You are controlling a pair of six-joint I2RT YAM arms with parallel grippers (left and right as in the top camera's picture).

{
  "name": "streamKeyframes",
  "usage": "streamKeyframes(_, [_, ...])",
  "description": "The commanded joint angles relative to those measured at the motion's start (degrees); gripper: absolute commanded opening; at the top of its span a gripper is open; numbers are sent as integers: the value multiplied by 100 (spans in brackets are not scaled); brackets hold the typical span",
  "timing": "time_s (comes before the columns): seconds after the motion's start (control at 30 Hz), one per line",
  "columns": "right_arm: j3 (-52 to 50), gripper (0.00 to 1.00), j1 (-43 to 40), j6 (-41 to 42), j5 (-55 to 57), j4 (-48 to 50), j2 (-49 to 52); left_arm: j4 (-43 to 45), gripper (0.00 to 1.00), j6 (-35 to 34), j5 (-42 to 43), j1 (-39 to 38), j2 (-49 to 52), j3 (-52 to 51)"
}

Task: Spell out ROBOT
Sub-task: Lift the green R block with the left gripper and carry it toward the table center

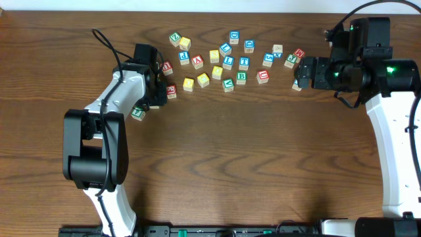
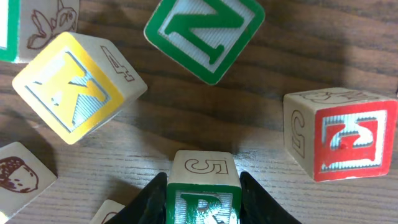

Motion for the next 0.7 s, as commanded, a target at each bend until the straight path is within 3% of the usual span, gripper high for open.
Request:
streamKeyframes(0.0, [68, 99, -35, -74, -31, -2, 11, 39, 32, 48, -13, -17, 96, -79])
streamKeyframes(0.33, [68, 99, -35, -74, -31, -2, 11, -138, 27, -245, -11, -26, -98, -9])
streamKeyframes(0.67, [68, 99, -35, -74, -31, -2, 11, -846, 27, -341, -11, -391, -1137, 66])
